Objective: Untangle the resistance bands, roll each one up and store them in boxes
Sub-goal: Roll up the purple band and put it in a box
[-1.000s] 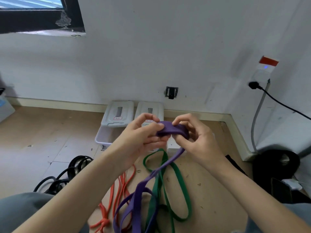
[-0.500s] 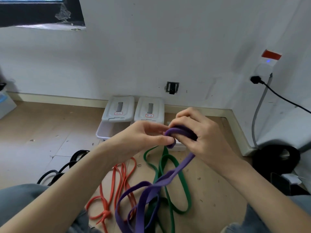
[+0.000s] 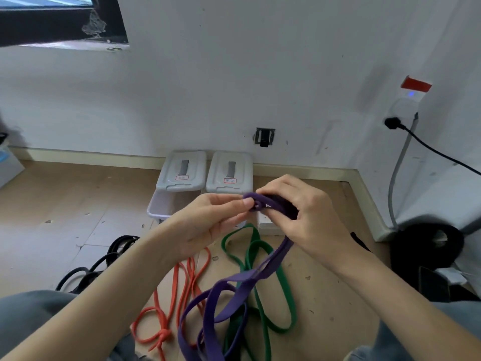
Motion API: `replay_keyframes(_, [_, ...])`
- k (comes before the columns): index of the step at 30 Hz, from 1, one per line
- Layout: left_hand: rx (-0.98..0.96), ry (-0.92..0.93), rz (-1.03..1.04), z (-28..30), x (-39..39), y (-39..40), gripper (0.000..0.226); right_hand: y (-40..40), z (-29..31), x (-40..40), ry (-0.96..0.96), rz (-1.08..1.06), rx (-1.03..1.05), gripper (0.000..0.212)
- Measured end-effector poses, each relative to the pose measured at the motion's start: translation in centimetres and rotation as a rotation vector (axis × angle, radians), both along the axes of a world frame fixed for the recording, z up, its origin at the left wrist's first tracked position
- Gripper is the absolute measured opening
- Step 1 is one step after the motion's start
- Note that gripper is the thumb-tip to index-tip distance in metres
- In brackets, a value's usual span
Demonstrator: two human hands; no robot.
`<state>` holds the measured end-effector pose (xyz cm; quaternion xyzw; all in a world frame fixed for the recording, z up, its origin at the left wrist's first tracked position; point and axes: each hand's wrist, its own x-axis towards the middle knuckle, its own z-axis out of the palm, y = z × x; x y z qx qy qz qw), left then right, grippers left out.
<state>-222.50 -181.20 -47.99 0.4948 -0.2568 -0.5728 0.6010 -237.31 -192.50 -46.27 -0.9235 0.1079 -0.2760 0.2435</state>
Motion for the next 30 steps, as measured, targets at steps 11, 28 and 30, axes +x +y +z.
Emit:
replay_keyframes(11, [0.009, -0.916, -0.251, 0.6, 0.3, 0.3, 0.021, 0.2, -0.8, -0.9, 0.188, 0.21, -0.396, 0.026])
replay_keyframes(28, [-0.11, -0.489, 0.108, -0.2, -0.8, 0.0, 0.027, 0.3, -1.1, 0.2, -0.063, -0.045, 0.668, 0.03])
replay_keyframes(30, [-0.131, -0.694, 0.042, 0.2, -0.3, 0.1, 0.036, 0.0, -0.9, 0.1, 0.034, -0.016, 0.394, 0.029])
